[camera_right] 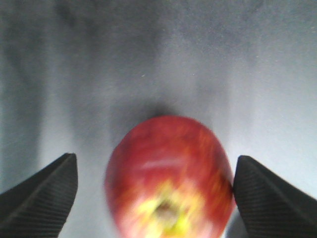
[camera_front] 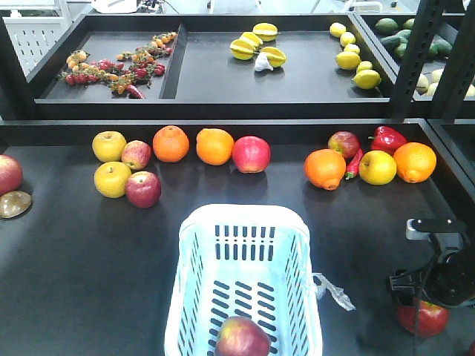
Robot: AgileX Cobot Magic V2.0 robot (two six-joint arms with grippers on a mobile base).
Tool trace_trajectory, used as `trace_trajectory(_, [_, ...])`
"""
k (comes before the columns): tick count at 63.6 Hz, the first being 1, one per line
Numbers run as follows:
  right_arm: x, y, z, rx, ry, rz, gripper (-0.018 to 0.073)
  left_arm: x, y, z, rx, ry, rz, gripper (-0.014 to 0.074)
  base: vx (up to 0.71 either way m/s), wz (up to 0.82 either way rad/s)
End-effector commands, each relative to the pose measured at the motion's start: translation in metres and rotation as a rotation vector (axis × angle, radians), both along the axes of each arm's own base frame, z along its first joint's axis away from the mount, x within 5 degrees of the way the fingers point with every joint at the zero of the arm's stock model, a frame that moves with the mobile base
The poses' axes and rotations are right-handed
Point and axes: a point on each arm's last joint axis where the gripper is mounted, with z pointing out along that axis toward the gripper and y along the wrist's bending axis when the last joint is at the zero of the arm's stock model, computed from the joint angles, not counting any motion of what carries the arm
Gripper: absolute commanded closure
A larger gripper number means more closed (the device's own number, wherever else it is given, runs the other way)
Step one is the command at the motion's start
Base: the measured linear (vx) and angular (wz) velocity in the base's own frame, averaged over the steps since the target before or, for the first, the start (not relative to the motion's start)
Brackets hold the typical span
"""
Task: Pick three apples into basket with both arms
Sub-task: 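Move the right gripper back and grasp the second red apple, then carry the second apple into the basket and open the right gripper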
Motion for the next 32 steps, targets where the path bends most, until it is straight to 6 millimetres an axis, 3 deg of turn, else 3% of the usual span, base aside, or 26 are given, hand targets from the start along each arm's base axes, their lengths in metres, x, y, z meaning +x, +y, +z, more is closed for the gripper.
trace_trajectory(1, [0.009, -0.003, 0.005, -0.013, -0.053, -0.004, -0.0034, 0.002, -0.001, 0.011, 0.003, -0.073, -0.012, 0.0011, 0.00, 0.00])
trace_trajectory(13, [0.006, -0.003, -0.008, 0.006, 0.012, -0.031, 0.0015, 0.002, -0.001, 0.011, 0.003, -0.073, -0.012, 0.0011, 0.00, 0.00])
trace_trajectory(32, [0.002, 0.000, -0.007, 0.035, 0.059, -0.054, 0.0208, 0.002, -0.001, 0.011, 0.003, -0.073, -0.012, 0.0011, 0.00, 0.00])
